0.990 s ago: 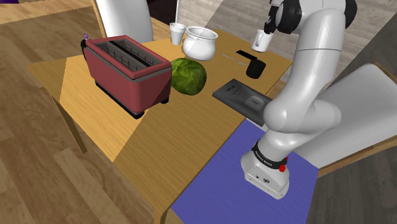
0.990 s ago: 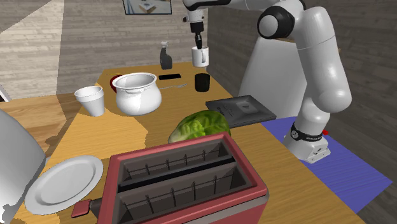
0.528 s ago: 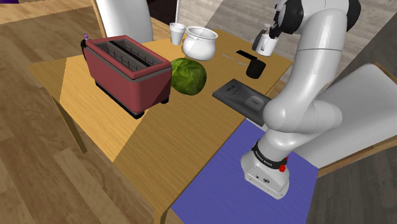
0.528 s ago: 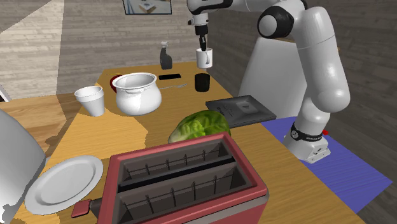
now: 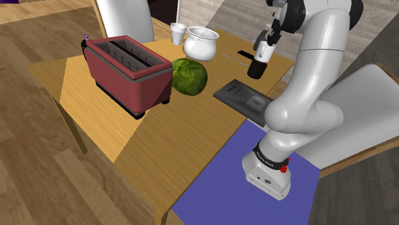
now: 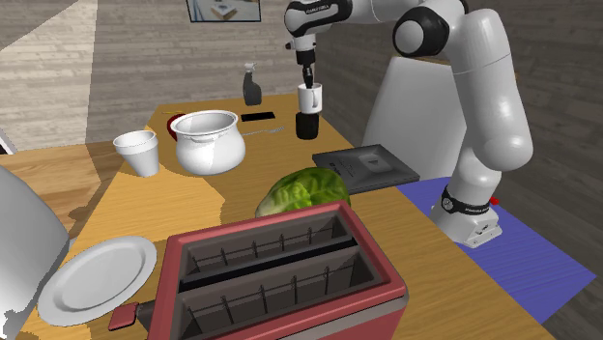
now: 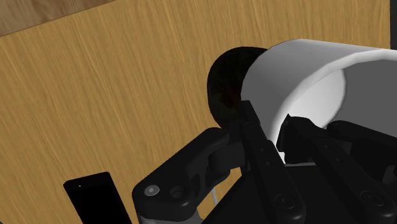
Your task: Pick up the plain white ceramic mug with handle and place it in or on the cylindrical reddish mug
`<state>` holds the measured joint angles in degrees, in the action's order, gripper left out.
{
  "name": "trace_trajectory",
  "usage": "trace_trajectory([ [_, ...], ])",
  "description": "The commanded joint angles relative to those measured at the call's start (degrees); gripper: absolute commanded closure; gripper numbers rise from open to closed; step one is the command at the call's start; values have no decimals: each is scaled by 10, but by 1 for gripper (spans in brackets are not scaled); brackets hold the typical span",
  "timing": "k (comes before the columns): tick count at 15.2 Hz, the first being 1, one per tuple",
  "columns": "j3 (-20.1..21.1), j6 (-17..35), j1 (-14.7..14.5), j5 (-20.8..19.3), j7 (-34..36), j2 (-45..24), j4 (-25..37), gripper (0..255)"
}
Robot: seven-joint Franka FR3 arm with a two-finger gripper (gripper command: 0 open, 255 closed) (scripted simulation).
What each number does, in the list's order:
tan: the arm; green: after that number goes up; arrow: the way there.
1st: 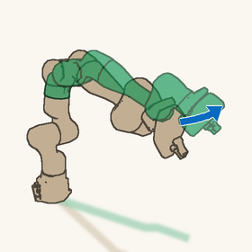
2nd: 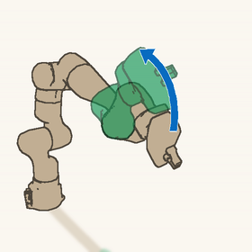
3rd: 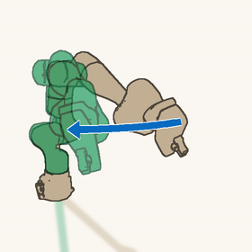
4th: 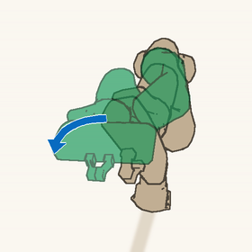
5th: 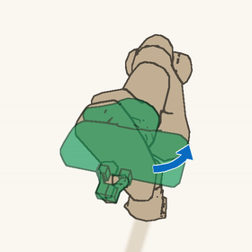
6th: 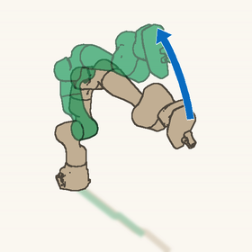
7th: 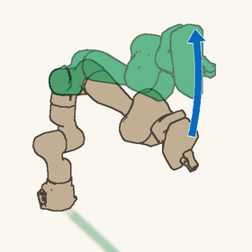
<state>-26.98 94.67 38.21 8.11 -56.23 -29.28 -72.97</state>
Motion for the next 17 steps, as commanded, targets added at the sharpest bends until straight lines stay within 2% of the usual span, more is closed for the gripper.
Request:
trace_trajectory([
  [1, 0, 17, -1, 0, -1, 0, -16, 255],
  [4, 1, 43, -4, 1, -1, -1, -42, 255],
  [12, 1, 43, -4, 1, -1, -1, -42, 255],
  [13, 1, 43, -4, 1, -1, -1, -42, 0],
  [17, 1, 43, -4, 1, -1, -1, -42, 0],
])
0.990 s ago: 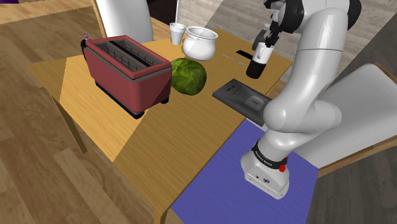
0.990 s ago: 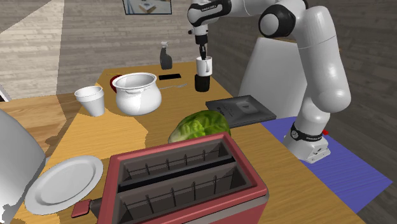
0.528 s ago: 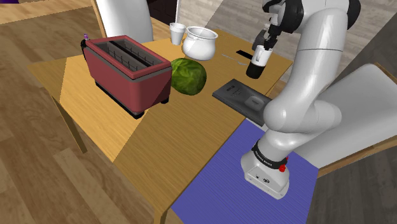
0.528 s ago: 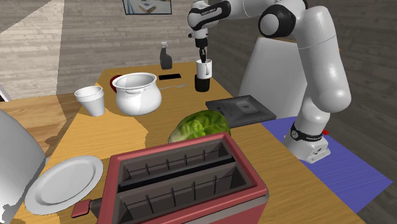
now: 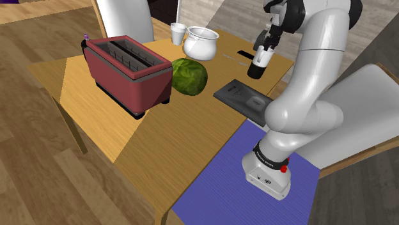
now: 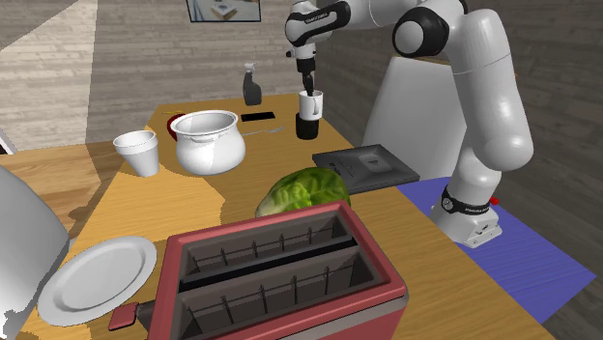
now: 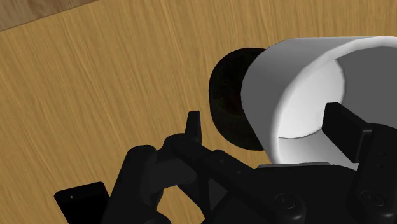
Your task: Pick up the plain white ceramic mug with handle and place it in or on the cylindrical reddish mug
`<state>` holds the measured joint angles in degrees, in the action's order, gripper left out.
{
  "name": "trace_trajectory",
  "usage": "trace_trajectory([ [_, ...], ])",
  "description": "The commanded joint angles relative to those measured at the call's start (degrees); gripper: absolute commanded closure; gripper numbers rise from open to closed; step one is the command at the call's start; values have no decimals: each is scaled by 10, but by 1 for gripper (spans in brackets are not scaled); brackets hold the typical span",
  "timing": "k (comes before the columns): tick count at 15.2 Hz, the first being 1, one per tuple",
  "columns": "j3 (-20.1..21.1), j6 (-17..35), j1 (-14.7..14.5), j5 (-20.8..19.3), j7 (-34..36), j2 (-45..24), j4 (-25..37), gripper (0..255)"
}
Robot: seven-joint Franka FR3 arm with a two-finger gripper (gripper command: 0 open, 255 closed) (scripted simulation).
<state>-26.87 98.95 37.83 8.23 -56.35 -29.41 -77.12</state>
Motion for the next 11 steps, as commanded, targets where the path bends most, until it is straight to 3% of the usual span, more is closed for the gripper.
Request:
trace_trajectory([
  [1, 0, 0, 0, 0, 0, 0, 0, 0],
  [5, 0, -81, 13, 4, 2, -14, 96, 0],
  [11, 0, -81, 13, 4, 2, -14, 96, 0],
])
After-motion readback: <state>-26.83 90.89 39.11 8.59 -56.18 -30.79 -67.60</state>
